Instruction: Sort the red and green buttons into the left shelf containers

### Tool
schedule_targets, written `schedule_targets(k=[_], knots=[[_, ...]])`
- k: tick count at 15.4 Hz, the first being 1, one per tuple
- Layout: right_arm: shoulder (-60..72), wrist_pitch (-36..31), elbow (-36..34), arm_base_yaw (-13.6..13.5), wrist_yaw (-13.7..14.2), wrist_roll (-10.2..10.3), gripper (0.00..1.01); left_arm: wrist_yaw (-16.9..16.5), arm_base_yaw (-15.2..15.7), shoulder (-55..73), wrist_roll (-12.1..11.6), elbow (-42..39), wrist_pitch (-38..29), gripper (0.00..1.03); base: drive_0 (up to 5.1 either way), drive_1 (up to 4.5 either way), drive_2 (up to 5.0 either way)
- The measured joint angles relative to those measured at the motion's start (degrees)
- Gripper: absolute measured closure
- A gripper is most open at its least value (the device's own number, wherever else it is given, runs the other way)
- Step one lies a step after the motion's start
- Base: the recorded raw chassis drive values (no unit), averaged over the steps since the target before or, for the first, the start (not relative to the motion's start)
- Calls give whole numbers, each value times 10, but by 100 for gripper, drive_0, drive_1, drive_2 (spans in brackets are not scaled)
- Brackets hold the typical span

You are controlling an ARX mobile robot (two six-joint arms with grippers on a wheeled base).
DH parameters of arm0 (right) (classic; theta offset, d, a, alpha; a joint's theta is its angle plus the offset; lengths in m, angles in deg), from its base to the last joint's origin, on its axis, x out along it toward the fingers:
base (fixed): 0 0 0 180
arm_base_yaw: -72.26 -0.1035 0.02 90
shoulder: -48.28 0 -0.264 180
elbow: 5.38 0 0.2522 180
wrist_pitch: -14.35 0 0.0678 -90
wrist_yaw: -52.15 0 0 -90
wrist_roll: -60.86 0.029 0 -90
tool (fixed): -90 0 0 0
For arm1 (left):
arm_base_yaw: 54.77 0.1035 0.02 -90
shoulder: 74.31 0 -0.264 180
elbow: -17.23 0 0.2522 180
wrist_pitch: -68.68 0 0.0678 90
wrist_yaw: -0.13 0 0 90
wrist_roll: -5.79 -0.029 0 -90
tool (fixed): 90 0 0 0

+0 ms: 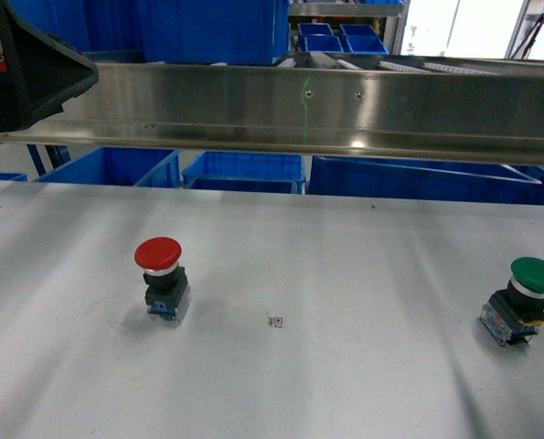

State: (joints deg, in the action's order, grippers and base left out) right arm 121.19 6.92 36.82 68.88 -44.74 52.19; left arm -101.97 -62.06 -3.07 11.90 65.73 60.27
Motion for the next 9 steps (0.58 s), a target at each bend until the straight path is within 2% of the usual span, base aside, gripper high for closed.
schedule_targets(k=[4,9], knots=[[0,0,0,0,0,0,3,-1,-1,0,0,0,0,5,0,0,0],[69,-8,24,-8,7,-15,3,0,-1,0,0,0,0,5,0,0,0]])
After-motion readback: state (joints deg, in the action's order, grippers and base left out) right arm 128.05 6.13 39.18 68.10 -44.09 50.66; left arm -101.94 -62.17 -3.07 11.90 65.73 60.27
